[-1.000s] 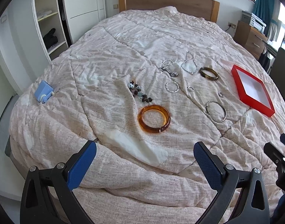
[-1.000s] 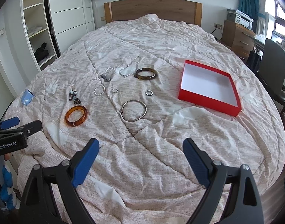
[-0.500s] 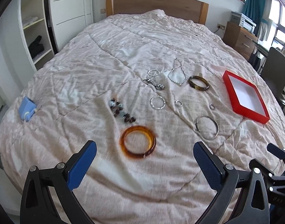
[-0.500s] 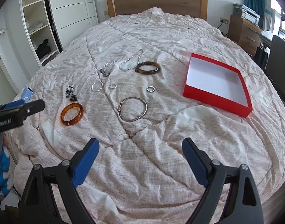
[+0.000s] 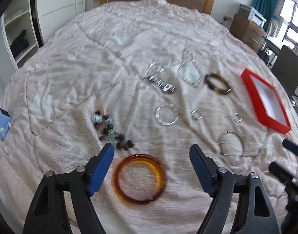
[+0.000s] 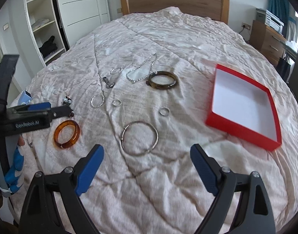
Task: Organize jewelry
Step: 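Grasp the amber bangle with the left tool while the right tool grasps the silver bangle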
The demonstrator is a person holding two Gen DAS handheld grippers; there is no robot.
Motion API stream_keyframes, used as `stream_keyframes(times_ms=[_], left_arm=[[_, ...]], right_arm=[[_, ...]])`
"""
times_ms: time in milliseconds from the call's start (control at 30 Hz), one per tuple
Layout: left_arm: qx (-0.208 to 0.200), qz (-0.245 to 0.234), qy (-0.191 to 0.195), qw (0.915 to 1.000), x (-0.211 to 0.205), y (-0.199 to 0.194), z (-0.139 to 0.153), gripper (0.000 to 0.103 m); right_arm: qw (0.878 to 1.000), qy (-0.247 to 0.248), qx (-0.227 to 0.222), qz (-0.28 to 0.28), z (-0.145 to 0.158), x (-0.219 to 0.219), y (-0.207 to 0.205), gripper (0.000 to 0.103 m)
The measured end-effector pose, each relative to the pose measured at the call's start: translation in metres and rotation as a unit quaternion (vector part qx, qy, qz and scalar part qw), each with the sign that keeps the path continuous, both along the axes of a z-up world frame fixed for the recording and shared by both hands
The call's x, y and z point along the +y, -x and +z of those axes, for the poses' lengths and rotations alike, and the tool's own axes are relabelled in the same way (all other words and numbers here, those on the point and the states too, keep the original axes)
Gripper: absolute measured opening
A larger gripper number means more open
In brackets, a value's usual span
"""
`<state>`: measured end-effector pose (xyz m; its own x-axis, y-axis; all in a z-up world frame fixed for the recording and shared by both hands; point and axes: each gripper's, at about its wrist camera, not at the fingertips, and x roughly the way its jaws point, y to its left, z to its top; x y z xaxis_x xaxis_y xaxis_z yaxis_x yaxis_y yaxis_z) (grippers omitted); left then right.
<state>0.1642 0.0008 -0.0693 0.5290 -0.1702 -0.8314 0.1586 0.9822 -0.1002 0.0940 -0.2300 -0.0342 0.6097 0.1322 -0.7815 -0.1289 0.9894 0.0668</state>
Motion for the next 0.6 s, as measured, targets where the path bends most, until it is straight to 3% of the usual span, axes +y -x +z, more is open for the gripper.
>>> stream_keyframes(times_ms=[233,467,600], left_arm=[[0.025,-0.003,0.019,0.9995,0.027,-0.007,-0.026,0.072],[0.030,-0.039,0.067,0.9966,0.027,-0.012,-0.025,0.066],[0.043,-0.045,0.065,0.9960,0.025,-0.016,-0.034,0.064]], right_arm=[[1.000,-0.004,0.018,0.004,-0.023,0.004,-0.027,0.089],[0.999,-0.014,0.035,0.002,-0.041,0.007,-0.044,0.089],[0.999,-0.017,0.043,0.000,-0.050,0.007,-0.048,0.088]])
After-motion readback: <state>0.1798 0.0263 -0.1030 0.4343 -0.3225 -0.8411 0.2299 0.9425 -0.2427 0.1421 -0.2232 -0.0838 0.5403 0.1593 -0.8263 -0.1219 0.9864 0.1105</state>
